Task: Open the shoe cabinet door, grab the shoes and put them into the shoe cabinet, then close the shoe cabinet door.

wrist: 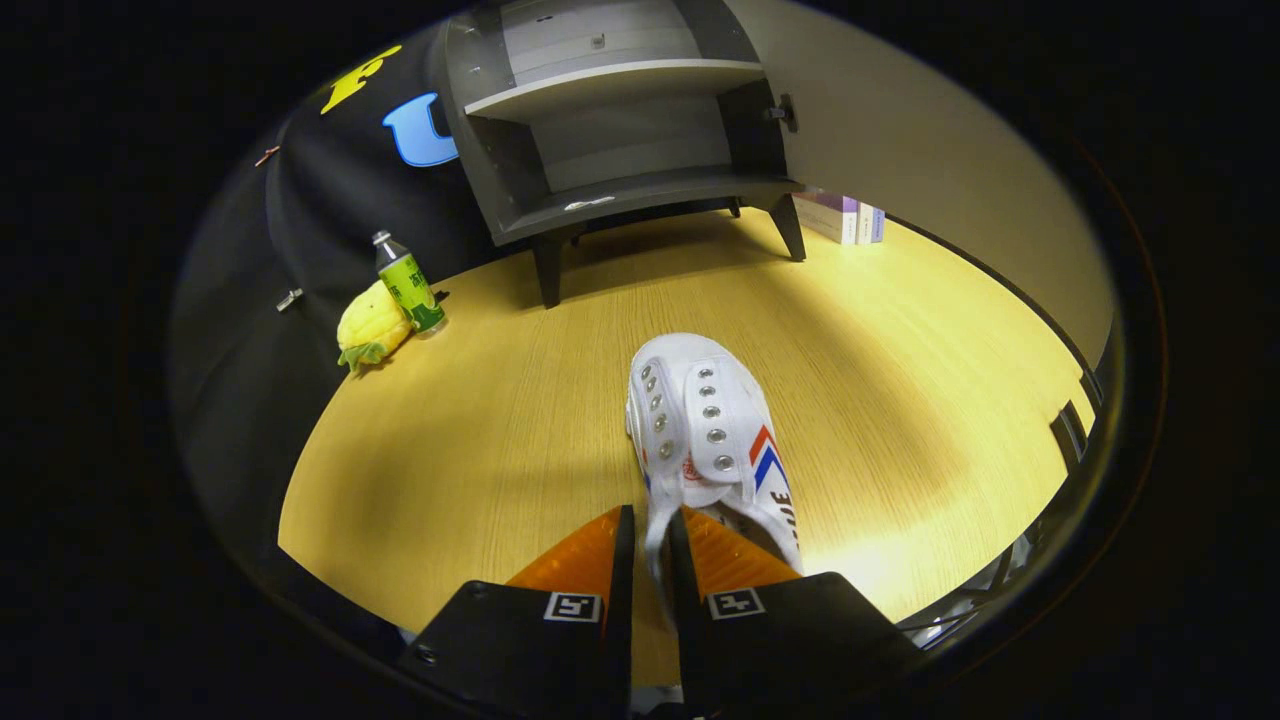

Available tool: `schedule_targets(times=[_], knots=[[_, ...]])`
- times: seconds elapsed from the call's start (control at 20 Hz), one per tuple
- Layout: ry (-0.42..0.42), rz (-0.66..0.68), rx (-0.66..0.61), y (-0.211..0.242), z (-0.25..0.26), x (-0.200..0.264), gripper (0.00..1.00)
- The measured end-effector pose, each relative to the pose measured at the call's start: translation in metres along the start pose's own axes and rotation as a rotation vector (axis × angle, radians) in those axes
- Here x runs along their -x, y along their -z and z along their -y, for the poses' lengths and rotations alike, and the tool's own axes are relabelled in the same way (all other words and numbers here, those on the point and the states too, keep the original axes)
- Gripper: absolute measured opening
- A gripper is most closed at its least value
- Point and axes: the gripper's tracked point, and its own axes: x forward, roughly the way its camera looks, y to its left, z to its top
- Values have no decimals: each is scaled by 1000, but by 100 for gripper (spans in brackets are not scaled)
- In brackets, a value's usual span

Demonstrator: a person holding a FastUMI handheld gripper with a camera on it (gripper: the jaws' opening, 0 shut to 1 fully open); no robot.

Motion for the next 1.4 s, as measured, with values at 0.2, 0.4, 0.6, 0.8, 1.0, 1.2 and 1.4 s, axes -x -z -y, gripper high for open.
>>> schedule_targets(times=[0.2, 0.4, 0.6, 0.8, 1.0, 1.2, 1.4], knots=[[30, -39, -15, 4, 2, -2, 24], [43, -64, -31, 6, 3, -2, 24], [40, -80, -19, 8, 2, -2, 24], [30, -49, -27, 1, 0, -10, 23], [19, -17, -31, -8, 4, -16, 19], [9, 8, -39, -18, 2, -28, 18], [11, 2, -48, -23, 5, -35, 18]])
